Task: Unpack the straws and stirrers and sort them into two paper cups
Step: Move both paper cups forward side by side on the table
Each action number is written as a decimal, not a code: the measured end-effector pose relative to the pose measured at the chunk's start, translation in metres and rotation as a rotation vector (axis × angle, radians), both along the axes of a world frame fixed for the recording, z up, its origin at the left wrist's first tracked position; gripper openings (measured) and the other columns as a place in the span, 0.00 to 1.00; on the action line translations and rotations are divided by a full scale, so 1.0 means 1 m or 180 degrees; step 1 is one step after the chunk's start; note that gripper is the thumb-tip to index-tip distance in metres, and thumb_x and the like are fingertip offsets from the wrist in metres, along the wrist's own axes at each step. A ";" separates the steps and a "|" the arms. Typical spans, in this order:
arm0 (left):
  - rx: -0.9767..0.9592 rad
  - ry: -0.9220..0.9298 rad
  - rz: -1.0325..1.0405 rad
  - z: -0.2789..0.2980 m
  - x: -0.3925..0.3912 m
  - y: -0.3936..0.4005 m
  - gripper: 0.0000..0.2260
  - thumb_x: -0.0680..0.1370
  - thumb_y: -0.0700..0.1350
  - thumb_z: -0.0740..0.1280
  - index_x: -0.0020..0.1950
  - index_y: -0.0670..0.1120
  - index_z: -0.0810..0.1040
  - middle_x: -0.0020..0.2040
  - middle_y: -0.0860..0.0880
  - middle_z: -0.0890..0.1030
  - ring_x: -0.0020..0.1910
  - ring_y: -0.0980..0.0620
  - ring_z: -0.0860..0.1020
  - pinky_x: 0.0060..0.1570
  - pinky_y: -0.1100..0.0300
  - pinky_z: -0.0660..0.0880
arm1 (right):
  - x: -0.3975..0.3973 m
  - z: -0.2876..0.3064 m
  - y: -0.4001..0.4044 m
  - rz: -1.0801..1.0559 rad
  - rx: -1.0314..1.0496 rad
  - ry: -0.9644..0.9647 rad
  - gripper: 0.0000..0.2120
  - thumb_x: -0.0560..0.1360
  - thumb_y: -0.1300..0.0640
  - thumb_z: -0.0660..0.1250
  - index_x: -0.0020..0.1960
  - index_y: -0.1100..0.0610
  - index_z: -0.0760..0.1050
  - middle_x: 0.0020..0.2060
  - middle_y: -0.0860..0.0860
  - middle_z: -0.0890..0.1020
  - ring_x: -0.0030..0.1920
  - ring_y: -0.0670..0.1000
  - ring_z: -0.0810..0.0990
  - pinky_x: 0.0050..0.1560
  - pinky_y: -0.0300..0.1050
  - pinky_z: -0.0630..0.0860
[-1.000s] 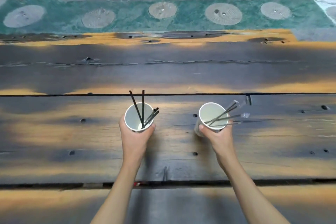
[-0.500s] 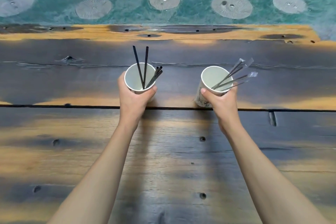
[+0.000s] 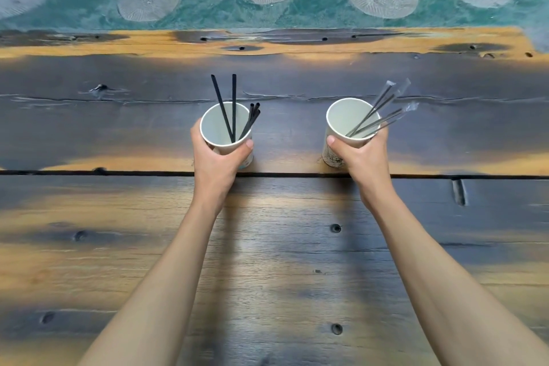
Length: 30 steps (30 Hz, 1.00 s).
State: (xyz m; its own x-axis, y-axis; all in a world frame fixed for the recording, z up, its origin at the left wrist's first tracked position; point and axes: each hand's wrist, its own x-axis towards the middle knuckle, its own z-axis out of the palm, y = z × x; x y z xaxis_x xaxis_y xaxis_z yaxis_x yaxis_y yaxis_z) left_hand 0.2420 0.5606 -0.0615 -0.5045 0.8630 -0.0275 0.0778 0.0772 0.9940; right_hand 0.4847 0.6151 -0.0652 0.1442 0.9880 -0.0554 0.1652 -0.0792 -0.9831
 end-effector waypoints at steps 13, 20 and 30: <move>-0.0010 -0.0009 -0.0059 -0.003 -0.009 -0.002 0.38 0.68 0.40 0.80 0.71 0.53 0.64 0.67 0.53 0.73 0.65 0.59 0.74 0.58 0.66 0.74 | 0.001 -0.005 -0.007 0.0005 -0.0099 -0.0023 0.40 0.64 0.54 0.80 0.69 0.55 0.63 0.63 0.52 0.77 0.63 0.49 0.77 0.67 0.57 0.73; -0.0236 0.0130 -0.0070 -0.001 -0.009 -0.014 0.42 0.66 0.45 0.81 0.73 0.56 0.61 0.72 0.55 0.69 0.70 0.54 0.70 0.69 0.56 0.70 | 0.000 0.001 -0.015 0.0052 -0.0208 -0.0039 0.43 0.63 0.52 0.80 0.71 0.52 0.61 0.65 0.50 0.75 0.65 0.49 0.75 0.69 0.57 0.71; -0.0506 0.0393 0.0201 0.050 0.007 -0.073 0.39 0.70 0.51 0.77 0.75 0.57 0.59 0.74 0.55 0.63 0.71 0.53 0.65 0.71 0.47 0.66 | 0.009 0.047 -0.078 -0.0202 -0.0433 0.0065 0.42 0.74 0.53 0.74 0.78 0.50 0.53 0.76 0.46 0.62 0.74 0.53 0.63 0.71 0.51 0.65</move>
